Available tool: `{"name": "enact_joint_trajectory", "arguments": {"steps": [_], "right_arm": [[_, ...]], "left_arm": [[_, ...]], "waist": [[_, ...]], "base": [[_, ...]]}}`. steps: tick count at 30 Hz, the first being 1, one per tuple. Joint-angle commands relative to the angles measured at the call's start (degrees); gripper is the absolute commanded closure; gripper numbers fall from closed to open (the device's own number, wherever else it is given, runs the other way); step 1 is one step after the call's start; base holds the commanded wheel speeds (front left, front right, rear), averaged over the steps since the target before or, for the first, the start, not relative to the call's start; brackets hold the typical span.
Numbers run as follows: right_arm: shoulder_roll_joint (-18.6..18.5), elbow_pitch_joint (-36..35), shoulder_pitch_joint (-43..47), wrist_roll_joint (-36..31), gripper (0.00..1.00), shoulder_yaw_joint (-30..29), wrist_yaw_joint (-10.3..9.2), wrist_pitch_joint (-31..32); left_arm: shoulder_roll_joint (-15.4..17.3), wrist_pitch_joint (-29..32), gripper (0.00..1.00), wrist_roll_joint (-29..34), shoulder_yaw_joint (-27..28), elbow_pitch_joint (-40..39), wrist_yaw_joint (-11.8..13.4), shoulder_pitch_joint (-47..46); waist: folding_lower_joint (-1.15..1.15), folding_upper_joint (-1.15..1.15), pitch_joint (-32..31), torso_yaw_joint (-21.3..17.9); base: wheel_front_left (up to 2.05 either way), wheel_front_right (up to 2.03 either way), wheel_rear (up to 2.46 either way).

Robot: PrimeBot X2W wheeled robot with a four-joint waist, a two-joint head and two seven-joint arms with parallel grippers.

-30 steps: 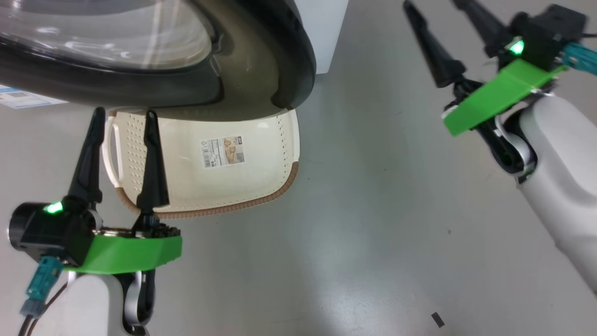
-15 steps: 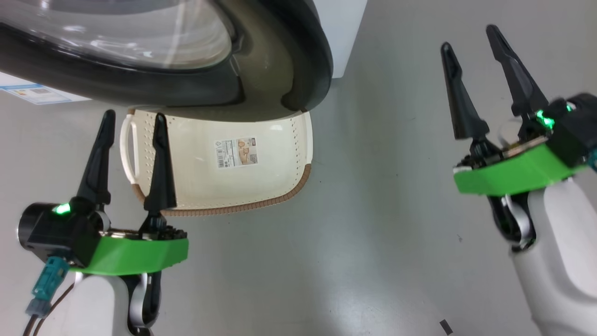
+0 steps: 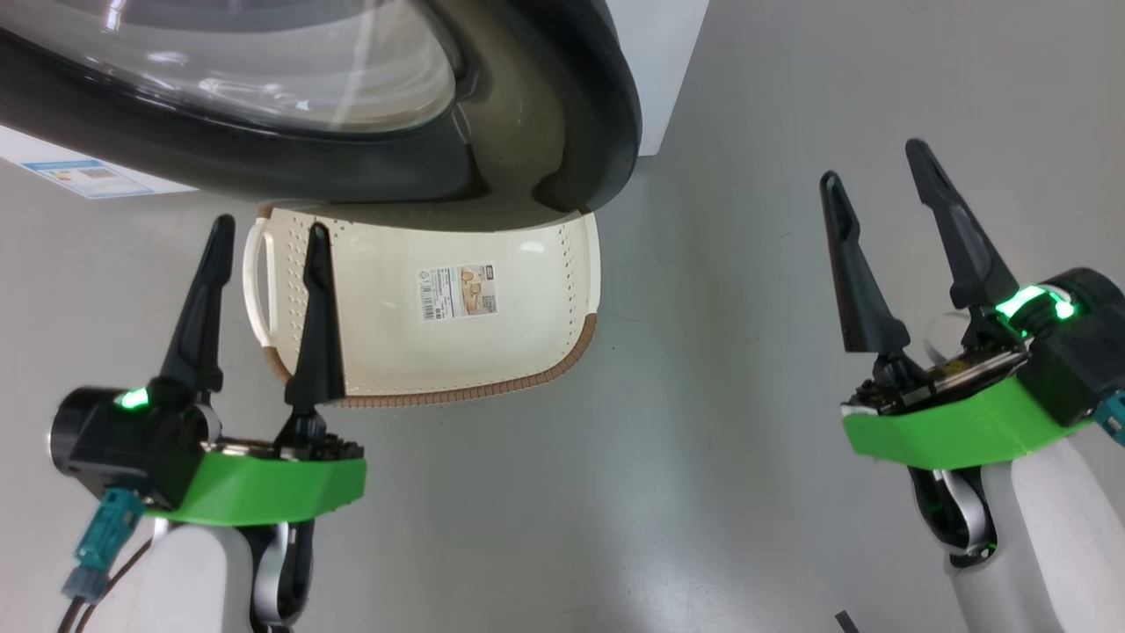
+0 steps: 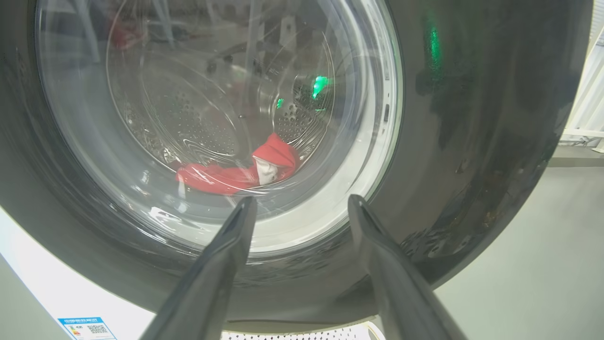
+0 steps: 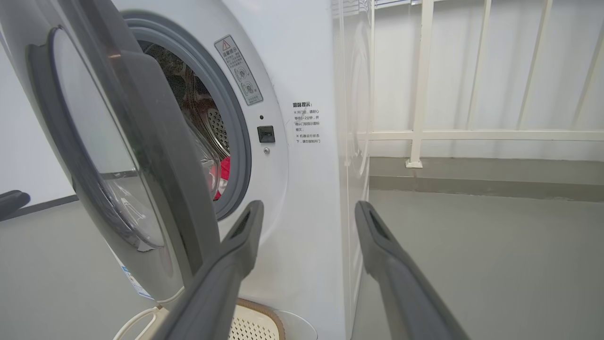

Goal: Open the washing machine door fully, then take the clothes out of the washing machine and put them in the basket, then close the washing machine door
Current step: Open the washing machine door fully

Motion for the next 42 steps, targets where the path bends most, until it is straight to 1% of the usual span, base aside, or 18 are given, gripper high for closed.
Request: {"name": "enact_joint_trajectory", "arguments": {"steps": [1,16,17,18,20,21,25,29,31,33,36,38,42], "right_arm": [[0.56,-1.95,1.49,-0.72,0.00,0.84,0.36,-0.29],[1.07,-1.53,2.69,-0.42,0.00,0.82,0.36,-0.29],[0.99,-1.48,2.70,-0.44,0.11,0.88,0.36,-0.29],[0.90,-1.41,2.70,-0.49,0.49,0.94,0.36,-0.29],[0.89,-1.31,2.62,-0.29,0.71,1.02,0.36,-0.29],[0.79,-1.13,2.56,-0.07,1.00,1.30,0.36,-0.29],[0.97,-0.15,1.53,3.17,1.00,2.05,0.36,-0.29],[1.45,2.74,-0.78,11.46,1.00,3.09,0.36,-0.29],[1.63,4.62,-2.53,17.46,1.00,3.64,0.36,-0.29],[0.92,7.01,-4.68,23.08,1.00,5.42,0.36,-0.29],[0.14,9.96,-8.25,33.41,1.00,7.34,0.36,-0.29],[-0.59,11.57,-10.64,41.52,1.00,9.34,0.36,0.09],[-1.93,11.82,-15.36,57.68,1.00,11.19,0.36,5.54]], "left_arm": [[1.22,-0.28,0.00,-0.22,1.60,-1.42,-0.40,1.32],[1.22,-0.28,0.00,0.20,1.70,-1.21,-0.72,1.37],[1.22,-0.28,0.00,0.20,1.61,-1.18,-0.71,1.38],[1.22,-0.28,0.00,0.19,1.53,-1.14,-0.71,1.40],[1.22,-0.28,0.00,0.17,1.51,-1.09,-0.71,1.48],[1.22,-0.28,0.00,0.18,1.55,-1.05,-0.72,1.51],[1.22,-0.28,0.00,0.19,1.66,-0.95,-0.61,1.56],[1.22,-0.28,0.00,0.24,1.59,-0.89,-0.50,1.51],[1.22,-0.28,0.00,0.26,1.49,-0.86,-0.49,1.40],[1.22,-0.28,0.00,0.26,1.45,-0.81,-0.46,1.35],[1.22,-0.28,0.00,0.18,1.34,-0.77,-0.38,1.39],[1.22,-0.28,0.00,0.04,1.22,-0.76,-0.27,1.41],[1.22,-0.28,0.00,-0.13,1.26,-0.85,-0.13,1.49]], "waist": [[0.00,0.00,0.00,0.04],[0.00,0.00,-0.10,-0.22],[0.00,0.00,-0.12,-0.16],[0.00,0.00,-0.14,-0.10],[0.00,0.00,-0.20,0.00],[0.00,0.00,-0.22,0.06],[0.00,0.00,-0.26,0.11],[0.00,0.00,-0.23,0.10],[0.00,0.00,-0.18,0.15],[0.00,0.00,-0.23,0.19],[0.00,0.00,-0.26,0.35],[0.00,0.00,-0.29,0.55],[0.00,0.00,-0.12,0.81]], "base": [[0.00,0.00,0.00],[0.00,0.00,0.00],[0.00,0.00,0.00],[0.00,0.00,0.00],[0.00,0.00,0.00],[0.00,0.00,0.00],[0.00,0.00,0.00],[0.00,0.00,0.00],[0.00,0.00,0.00],[0.00,0.00,0.00],[0.00,0.00,0.00],[0.00,0.00,0.00],[0.00,0.00,0.00]]}}
